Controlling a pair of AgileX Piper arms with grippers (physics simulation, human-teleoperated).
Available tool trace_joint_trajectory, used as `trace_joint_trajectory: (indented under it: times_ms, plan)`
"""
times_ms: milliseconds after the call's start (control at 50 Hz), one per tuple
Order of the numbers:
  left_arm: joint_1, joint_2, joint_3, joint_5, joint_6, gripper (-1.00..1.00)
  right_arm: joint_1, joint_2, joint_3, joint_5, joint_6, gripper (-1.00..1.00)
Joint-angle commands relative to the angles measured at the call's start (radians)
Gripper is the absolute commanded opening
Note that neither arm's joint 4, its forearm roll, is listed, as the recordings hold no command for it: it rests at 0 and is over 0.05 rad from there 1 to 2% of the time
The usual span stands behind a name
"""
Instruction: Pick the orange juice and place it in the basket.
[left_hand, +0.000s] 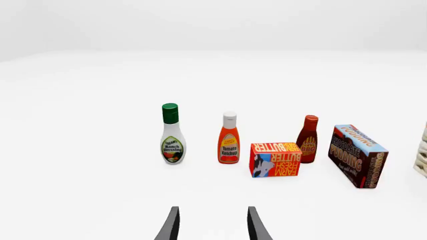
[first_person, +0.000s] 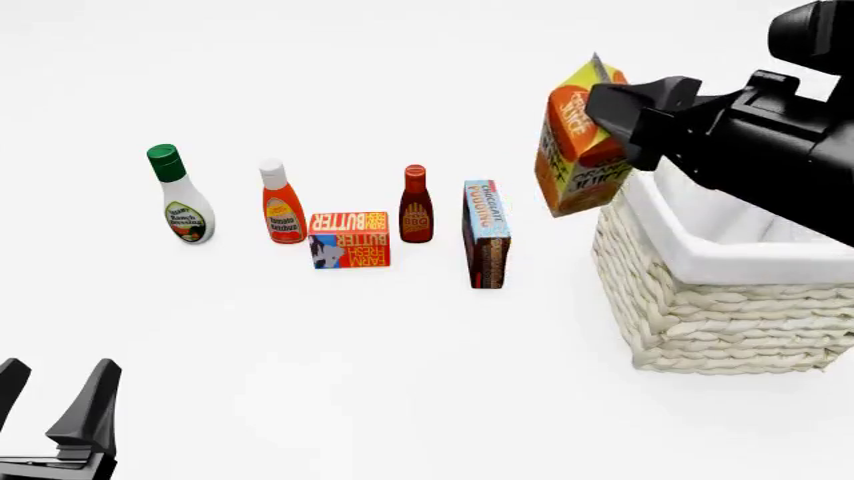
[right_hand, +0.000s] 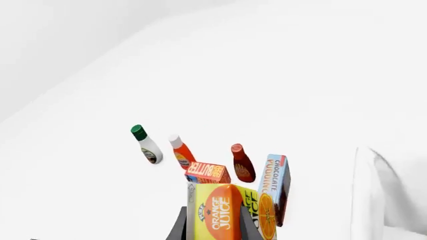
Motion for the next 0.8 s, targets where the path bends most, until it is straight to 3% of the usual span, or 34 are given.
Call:
trace_joint_trajectory:
  times_ms: [20, 220, 800]
  plan:
    - [0.000, 0.001, 0.000, -0.001, 0.000, 1.00, -0.056, -0.044, -0.061, 0.038, -0.042, -1.00]
    - [0.000, 0.003, 0.000, -0.003, 0.000, 1.00, -0.109, -0.065, -0.106, 0.078, -0.080, -1.00]
    - [0.000, 0.006, 0.000, -0.006, 0.000, 1.00, -0.263, -0.096, -0.098, 0.076, -0.078, -1.00]
